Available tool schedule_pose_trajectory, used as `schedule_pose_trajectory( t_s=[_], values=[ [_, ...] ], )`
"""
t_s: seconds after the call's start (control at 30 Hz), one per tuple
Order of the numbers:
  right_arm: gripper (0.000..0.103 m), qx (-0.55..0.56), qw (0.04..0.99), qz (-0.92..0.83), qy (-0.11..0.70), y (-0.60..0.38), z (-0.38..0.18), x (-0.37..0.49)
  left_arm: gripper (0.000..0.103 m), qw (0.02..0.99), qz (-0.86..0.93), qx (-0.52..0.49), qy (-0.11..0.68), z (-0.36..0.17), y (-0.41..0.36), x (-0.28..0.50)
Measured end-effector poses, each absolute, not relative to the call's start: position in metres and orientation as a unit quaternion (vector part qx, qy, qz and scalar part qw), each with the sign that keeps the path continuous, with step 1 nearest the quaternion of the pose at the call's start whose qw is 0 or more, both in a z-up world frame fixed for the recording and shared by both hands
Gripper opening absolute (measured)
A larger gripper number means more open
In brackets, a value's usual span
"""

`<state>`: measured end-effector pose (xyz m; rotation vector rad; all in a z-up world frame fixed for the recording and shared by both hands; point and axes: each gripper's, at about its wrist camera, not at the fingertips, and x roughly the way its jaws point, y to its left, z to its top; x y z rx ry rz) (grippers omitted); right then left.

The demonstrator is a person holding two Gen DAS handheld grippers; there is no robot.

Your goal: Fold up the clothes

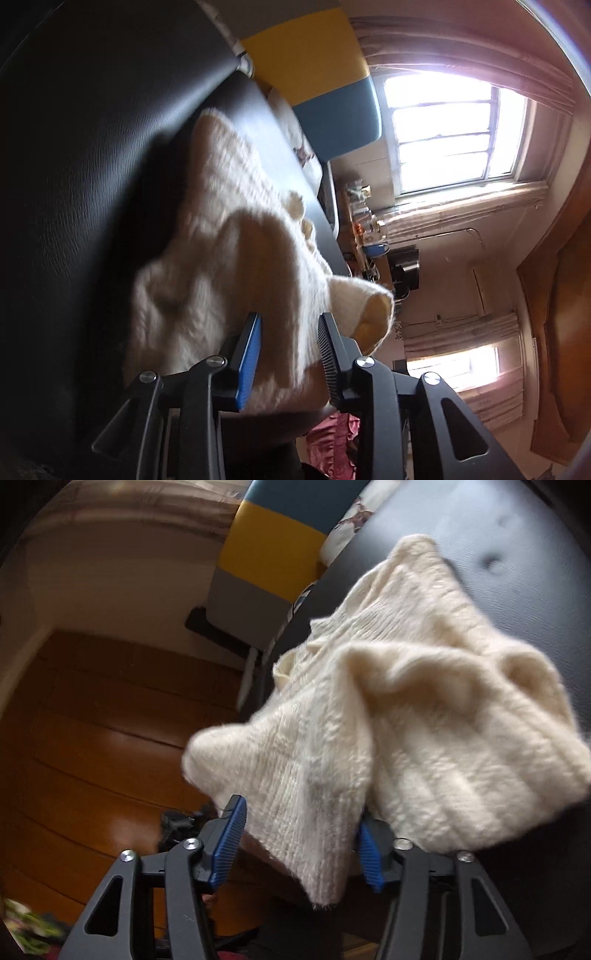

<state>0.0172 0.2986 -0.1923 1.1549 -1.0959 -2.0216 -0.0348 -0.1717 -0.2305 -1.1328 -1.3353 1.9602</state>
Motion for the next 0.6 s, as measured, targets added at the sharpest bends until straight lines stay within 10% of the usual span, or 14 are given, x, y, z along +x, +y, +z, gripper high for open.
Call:
schedule_pose_trajectory(
  t_s=[0.07, 0.17, 0.23, 0.6],
  values=[
    [0.009, 0.434, 0.279, -0.764, -0.387, 0.291, -0.187, 0.017, 0.031, 0.256, 0.720, -0.414, -0.494, -0.230, -0.166, -0.035],
    [0.009, 0.438, 0.276, -0.779, -0.354, 0.280, -0.179, 0.016, 0.029, 0.265, 0.732, -0.418, -0.469, -0.225, -0.153, -0.036],
    [0.009, 0.441, 0.275, -0.788, -0.332, 0.273, -0.173, 0.015, 0.004, 0.270, 0.740, -0.425, -0.446, -0.221, -0.146, -0.038],
    [0.009, 0.380, 0.268, -0.826, -0.320, 0.288, -0.127, -0.051, 0.006, 0.285, 0.762, -0.341, -0.471, -0.178, -0.164, -0.092]
  ],
)
